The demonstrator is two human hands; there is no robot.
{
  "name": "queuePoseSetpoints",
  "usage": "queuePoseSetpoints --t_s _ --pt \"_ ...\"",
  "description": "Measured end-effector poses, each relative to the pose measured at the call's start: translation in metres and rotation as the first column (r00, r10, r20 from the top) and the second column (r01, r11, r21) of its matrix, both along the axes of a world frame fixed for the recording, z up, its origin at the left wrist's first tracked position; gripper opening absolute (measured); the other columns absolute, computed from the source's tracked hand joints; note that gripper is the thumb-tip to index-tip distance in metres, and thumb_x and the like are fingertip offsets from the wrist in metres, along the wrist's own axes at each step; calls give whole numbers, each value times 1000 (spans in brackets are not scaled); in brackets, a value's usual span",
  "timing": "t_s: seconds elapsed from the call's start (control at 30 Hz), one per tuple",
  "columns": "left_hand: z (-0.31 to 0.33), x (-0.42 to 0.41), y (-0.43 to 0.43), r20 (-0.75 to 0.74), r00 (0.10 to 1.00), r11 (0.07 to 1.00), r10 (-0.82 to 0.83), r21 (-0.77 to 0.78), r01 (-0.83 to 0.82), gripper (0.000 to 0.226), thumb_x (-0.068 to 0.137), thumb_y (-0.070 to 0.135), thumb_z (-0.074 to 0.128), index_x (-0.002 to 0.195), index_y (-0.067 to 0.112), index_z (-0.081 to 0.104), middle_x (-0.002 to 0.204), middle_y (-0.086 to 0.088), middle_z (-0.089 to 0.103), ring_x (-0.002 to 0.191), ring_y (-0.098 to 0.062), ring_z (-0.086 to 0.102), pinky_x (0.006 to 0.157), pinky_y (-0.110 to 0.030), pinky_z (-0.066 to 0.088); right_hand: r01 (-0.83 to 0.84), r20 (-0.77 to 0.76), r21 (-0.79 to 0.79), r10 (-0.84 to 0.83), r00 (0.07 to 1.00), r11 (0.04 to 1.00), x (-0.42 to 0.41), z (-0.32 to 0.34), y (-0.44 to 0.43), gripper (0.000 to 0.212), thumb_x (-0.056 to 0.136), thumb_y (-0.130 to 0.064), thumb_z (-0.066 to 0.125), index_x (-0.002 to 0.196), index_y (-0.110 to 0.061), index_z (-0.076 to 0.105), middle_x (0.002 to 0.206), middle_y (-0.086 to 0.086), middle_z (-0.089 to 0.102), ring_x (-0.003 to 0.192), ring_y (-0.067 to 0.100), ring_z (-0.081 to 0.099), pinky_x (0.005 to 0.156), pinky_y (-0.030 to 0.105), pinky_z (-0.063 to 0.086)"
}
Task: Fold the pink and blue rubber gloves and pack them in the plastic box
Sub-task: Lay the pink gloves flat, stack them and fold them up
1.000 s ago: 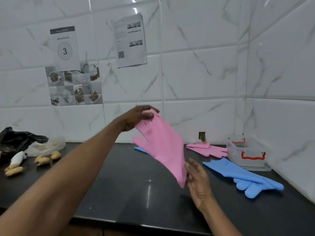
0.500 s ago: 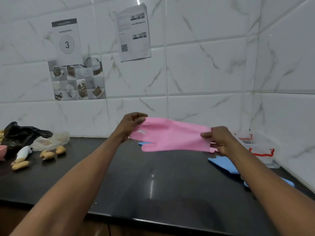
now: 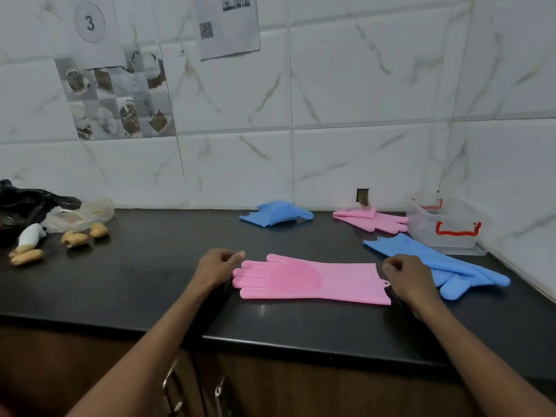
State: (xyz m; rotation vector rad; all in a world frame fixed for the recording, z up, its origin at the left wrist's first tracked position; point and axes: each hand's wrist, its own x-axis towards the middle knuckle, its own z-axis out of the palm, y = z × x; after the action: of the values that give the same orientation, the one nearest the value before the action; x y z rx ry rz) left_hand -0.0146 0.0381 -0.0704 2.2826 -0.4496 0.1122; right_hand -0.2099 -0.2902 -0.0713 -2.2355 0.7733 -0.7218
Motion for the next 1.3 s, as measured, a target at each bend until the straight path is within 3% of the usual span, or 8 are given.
queuePoseSetpoints --t_s 0.13,0.27,0.4,0.57,0.83,1.07,1.2,1.3 --pt "-1 -31 -44 343 912 900 -226 432 60 38 96 35 53 132 23 60 149 -2 46 138 -20 41 114 -37 30 -105 -218 -266 46 975 958 10 -9 19 34 93 -32 59 122 -14 63 121 8 61 105 18 58 89 30 47" --pt "-18 -61 -69 16 731 596 -683 591 544 58 98 62 22 152 41 18 162 17 9 150 -6 4 119 -33 -3 -143 -326 -441 -10 945 886 11 -11 19 37 97 -37 50 129 -21 57 131 6 54 116 19 51 94 32 47" --pt "-18 -51 -63 103 952 655 -289 746 119 61 98 61 9 154 38 7 165 1 1 152 -29 -2 117 -49 -12 -177 -351 -515 -18 936 839 10 -14 21 34 99 -37 43 127 -22 55 132 5 52 116 18 49 94 32 47" --pt "-16 -33 -42 -9 971 743 -238 643 188 62 96 62 22 154 42 10 164 3 2 152 -27 1 118 -53 -5 -129 -335 -503 -55 941 855 10 -16 22 39 98 -41 43 129 -21 53 134 6 51 119 20 49 96 35 45" --pt "-16 -20 -44 85 956 942 282 164 -293 24 94 26 54 111 20 70 124 -5 65 117 -27 56 99 -41 39 -86 -277 -467 -54 959 880 5 -15 25 38 93 -46 52 119 -19 59 119 3 56 105 15 52 86 28 48" --pt "-14 -12 -31 54 971 972 234 6 -235 22 90 7 58 100 15 76 108 -6 74 106 -27 64 98 -40 47 -109 -263 -482 -25 964 869 0 -12 32 33 92 -46 53 112 -21 57 111 0 56 96 13 52 79 27 48" --pt "-6 -15 -34 508 826 959 244 -1 -283 23 86 5 65 102 18 75 101 -4 68 94 -26 62 79 -38 40 -98 -269 -504 -48 962 858 1 -14 33 33 92 -44 50 114 -21 55 114 0 56 98 14 51 81 27 47" --pt "5 -29 -50 624 767 985 -149 163 58 15 89 30 67 99 24 77 101 4 70 93 -17 64 82 -34 51 -104 -288 -521 -60 956 847 3 -13 34 33 92 -40 47 116 -19 53 117 1 55 100 15 51 83 28 47"
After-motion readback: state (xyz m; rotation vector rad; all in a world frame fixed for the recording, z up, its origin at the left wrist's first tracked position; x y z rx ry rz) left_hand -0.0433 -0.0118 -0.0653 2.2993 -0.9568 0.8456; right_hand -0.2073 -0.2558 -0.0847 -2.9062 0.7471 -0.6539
